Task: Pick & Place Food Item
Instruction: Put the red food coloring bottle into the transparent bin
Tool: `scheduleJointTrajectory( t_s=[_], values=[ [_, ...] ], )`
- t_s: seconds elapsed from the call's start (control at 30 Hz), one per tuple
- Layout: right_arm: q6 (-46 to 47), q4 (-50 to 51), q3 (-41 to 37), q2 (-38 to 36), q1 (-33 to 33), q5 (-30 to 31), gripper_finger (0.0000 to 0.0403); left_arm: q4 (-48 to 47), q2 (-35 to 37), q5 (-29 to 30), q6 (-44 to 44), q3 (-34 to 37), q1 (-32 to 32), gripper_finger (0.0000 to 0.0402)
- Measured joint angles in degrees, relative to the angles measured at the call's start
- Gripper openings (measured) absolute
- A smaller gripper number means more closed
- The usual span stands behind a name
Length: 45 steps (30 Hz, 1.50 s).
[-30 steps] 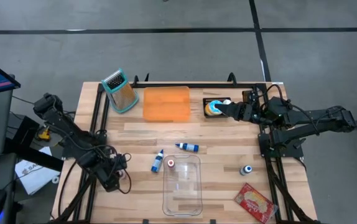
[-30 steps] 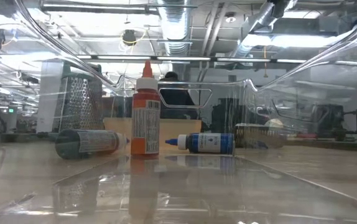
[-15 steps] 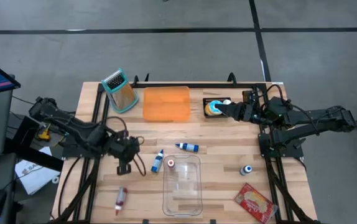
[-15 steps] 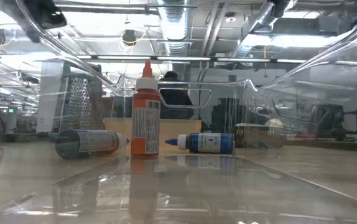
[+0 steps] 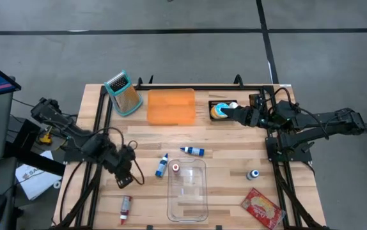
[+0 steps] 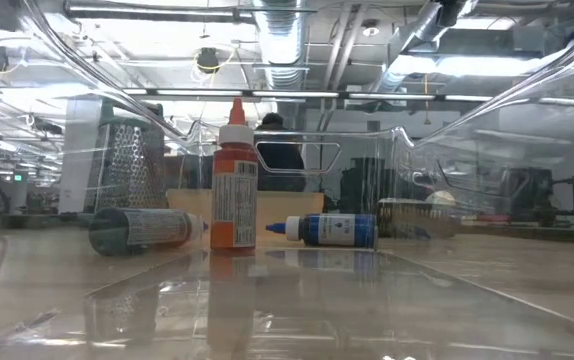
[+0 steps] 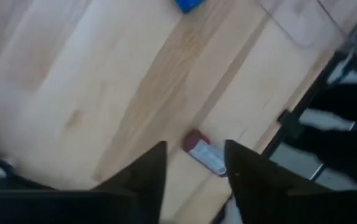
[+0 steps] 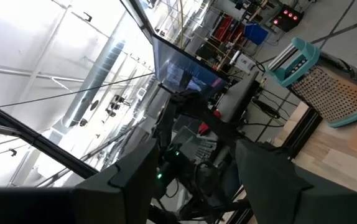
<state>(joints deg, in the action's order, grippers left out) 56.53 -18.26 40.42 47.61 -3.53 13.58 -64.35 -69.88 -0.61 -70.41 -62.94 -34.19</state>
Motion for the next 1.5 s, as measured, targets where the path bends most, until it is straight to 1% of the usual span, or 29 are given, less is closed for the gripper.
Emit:
scheduleJointTrajectory(
  t_s=[0.1, 0.2, 0.27, 0.37, 0.53, 0.7, 0.77, 1.03, 1.3, 1.5],
  values=[
    [-0.2, 0.0, 0.0, 0.0, 0.0, 0.0, 0.0209, 3.0, -1.6, 1.9, -10.1, 0.3, -5.5, 0.0202],
    [-0.2, 0.2, 0.0, 0.0, 0.0, 0.0, 0.0209, 11.8, -3.8, 1.9, -18.5, 2.1, -10.6, 0.0233],
    [-0.2, 0.2, 0.0, 0.0, 0.0, 0.0, 0.0209, 17.4, -6.5, 1.8, -23.5, 3.3, -13.5, 0.0244],
    [-0.2, 0.2, 0.0, 0.0, 0.0, 0.0, 0.0209, 23.3, -11.1, 0.2, -28.8, 3.7, -16.3, 0.0247],
    [0.8, 0.2, 0.0, 0.0, 0.0, 0.0, 0.0209, 30.2, -17.2, 0.1, -36.1, 3.8, -19.5, 0.0239],
    [1.5, 0.2, 0.0, 0.0, 0.0, 0.0, 0.0209, 32.4, -20.2, -0.1, -47.2, 3.8, -22.2, 0.0239],
    [1.6, 0.2, 0.0, 0.0, 0.0, 0.0, 0.0209, 32.4, -20.9, -0.3, -50.1, 3.8, -23.1, 0.024],
    [1.6, 0.7, 0.0, 0.0, 0.0, 0.0, 0.0209, 32.3, -24.4, -1.4, -51.5, 4.1, -23.4, 0.0236],
    [2.0, 1.1, 0.0, 0.0, 0.0, 0.0, 0.0209, 32.5, -27.7, -4.2, -52.1, 5.6, -23.3, 0.0221],
    [2.0, 1.1, 0.0, 0.0, 0.0, 0.0, 0.0209, 36.4, -30.8, -4.2, -52.3, 5.6, -23.3, 0.0216]
  ],
)
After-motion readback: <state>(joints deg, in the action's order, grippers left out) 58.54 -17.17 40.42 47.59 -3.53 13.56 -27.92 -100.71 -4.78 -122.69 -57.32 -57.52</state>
